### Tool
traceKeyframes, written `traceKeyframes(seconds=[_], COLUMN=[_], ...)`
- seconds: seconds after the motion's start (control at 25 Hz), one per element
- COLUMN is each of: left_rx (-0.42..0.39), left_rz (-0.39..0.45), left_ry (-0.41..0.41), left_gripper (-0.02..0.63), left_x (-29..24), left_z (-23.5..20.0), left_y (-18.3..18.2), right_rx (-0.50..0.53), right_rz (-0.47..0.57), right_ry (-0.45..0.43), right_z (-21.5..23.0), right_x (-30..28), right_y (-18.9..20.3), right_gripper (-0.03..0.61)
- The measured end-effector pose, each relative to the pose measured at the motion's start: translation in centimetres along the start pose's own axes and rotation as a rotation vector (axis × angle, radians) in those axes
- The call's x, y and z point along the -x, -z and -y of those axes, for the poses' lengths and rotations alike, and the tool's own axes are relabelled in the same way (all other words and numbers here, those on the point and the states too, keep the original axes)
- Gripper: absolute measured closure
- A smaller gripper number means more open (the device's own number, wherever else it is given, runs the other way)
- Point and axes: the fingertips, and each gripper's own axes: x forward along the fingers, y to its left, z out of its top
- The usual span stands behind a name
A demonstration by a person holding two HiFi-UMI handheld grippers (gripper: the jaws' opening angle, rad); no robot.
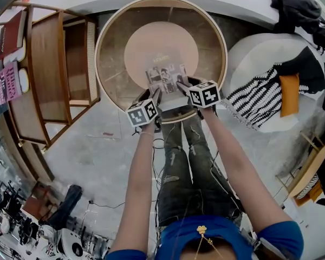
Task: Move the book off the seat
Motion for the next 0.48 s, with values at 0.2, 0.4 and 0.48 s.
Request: traceKeyframes(seconds=[0.2,0.4,0.48], left_rx=[0.0,0.001,0.003], left_rz=[0.0,0.0,0.001], left_ry=[0.001,0.0,0.0], left_gripper=[0.411,0.411,0.411], left_x=[0.04,0.05,0.04], left_z=[-0.08,-0.16,-0.14], left_y=[-0.05,0.0,-0.02], right_rx=[0.0,-0.003,-0.006], right_rz=[-0.001,-0.003,0.0], right_ry=[0.001,0.002,-0.005], right_z=[-0.05,-0.11,-0.17], right_x=[-0.02,-0.13,-0.22], right_y=[-0.07,0.0,0.0], right_gripper=[0.388,0.388,0.388])
